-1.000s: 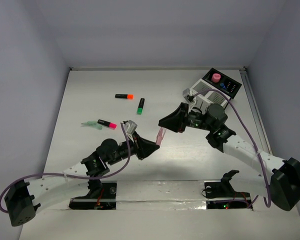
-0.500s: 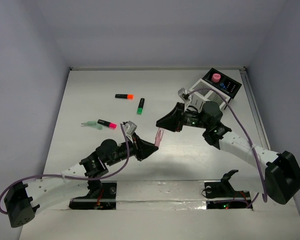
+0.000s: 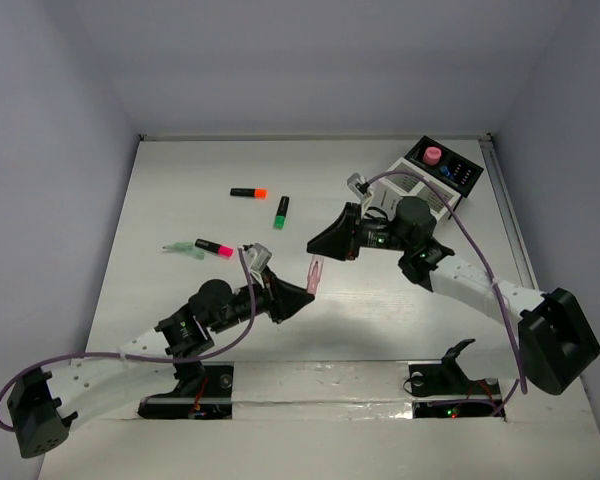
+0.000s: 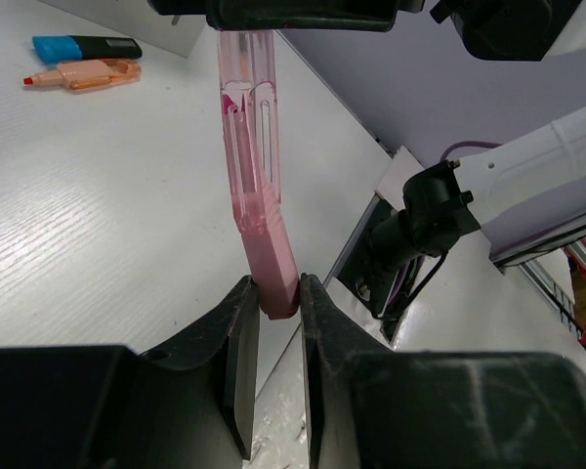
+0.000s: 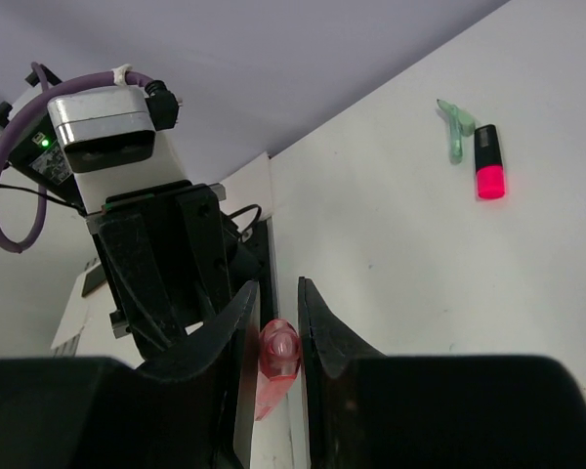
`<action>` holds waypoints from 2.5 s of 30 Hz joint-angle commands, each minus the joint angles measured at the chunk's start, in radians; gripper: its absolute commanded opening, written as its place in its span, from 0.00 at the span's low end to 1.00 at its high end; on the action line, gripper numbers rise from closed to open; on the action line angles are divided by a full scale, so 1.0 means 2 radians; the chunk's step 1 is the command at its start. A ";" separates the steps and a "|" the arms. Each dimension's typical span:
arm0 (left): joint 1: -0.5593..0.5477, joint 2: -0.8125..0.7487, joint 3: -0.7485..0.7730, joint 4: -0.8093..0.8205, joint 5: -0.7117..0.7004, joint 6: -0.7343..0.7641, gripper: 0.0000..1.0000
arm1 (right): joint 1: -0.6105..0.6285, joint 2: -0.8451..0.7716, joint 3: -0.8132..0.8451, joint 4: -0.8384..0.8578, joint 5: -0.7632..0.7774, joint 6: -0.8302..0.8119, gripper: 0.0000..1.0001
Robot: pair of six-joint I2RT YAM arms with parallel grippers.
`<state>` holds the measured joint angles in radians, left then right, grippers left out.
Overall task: Sort the stationery into containers
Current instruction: Close the pen cap on the pen.
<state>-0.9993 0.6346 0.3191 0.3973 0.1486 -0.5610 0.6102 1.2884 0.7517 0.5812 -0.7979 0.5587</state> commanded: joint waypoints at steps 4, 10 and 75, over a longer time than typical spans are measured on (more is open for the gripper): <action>-0.008 -0.033 0.028 0.145 0.047 0.013 0.00 | 0.000 0.035 0.006 -0.046 0.029 -0.036 0.04; -0.008 -0.036 0.030 0.140 0.047 0.017 0.00 | 0.000 0.050 0.005 -0.031 0.017 -0.029 0.04; 0.012 0.024 0.192 0.153 -0.065 0.134 0.00 | 0.141 0.015 -0.170 0.106 0.104 0.042 0.00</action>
<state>-1.0134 0.7269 0.4980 0.2317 0.1051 -0.3546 0.8116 1.2560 0.5259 1.0039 -0.5098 0.6422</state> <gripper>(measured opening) 0.146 0.240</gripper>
